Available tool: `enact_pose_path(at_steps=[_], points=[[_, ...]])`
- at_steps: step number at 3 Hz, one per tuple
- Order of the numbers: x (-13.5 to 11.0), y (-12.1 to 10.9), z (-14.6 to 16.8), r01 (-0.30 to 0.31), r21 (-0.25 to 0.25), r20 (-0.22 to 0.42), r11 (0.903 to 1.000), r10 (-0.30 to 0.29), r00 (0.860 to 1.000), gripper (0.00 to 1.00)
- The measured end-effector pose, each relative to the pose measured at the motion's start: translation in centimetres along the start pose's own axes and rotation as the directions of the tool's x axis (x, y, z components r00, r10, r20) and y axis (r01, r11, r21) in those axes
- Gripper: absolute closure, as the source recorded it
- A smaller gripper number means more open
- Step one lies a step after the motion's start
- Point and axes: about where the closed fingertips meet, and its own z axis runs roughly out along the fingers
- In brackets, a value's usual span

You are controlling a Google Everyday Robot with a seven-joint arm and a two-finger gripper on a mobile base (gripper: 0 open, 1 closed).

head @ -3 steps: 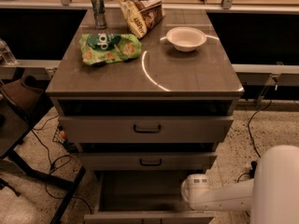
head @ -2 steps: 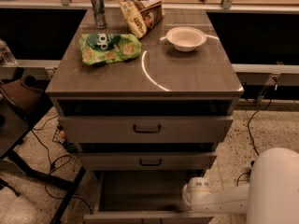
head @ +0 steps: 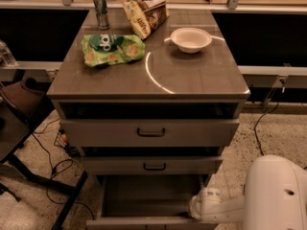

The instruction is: Open bottom drawer

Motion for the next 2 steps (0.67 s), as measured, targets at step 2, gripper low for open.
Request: enact_pose_path(at_steps=[2], points=[[0.0, 5.0, 0.4, -0.071, -0.083, 0.047, 0.9940, 0.075, 0.996, 1.00]])
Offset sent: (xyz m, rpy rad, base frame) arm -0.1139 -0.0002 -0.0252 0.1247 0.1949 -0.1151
